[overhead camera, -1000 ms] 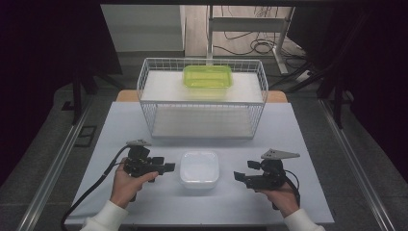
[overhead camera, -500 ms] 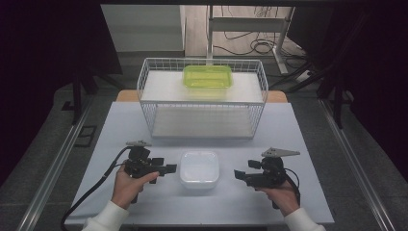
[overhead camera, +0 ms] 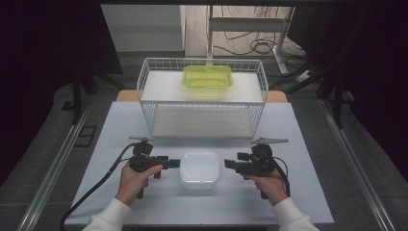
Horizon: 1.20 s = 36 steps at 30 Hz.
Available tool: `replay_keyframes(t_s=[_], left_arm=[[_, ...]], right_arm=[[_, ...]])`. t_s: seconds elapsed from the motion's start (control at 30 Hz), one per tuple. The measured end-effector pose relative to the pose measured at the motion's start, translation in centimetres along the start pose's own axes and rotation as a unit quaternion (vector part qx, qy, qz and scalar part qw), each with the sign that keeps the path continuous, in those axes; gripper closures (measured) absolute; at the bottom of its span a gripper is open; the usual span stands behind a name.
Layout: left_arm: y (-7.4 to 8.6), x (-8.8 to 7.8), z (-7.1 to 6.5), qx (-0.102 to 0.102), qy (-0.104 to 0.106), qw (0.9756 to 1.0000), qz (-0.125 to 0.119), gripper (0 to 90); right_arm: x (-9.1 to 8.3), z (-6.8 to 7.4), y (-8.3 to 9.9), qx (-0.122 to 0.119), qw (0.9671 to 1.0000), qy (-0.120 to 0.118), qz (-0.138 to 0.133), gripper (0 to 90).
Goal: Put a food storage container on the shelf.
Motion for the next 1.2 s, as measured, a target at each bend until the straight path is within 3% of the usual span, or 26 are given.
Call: replay_keyframes(t_s=[0.2, 0.9, 1.1, 1.2], left_arm=[[0.0, 0.8, 0.4, -0.015, 0.011, 0.9998, 0.009, 29.8], [0.9, 2.6, 0.8, -0.048, 0.023, 0.9981, 0.030, 38.3], [0.9, 2.8, 0.8, -0.056, 0.045, 0.9968, 0.035, 51.1], [1.0, 2.9, 0.6, -0.063, 0.047, 0.9963, 0.033, 60.0]], right_arm=[[1.8, -0.2, 0.0, 0.031, 0.9993, -0.021, -0.002, 31.6], [4.5, -0.5, 1.3, 0.061, 0.9955, -0.049, 0.053, 39.3], [5.0, -0.5, 1.5, 0.083, 0.9926, -0.065, 0.060, 45.4], [5.4, -0.9, 1.8, 0.112, 0.9871, -0.092, 0.068, 53.7]])
Point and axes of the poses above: each handheld gripper's, and its own axes: x roughly forward along the jaws, y roughly out of its underside, z roughly to its left, the point moved 1 cm from there along x, roughly forward along the jaws, and after that the axes turned 4 degrees about y, right-handed, at the moved point
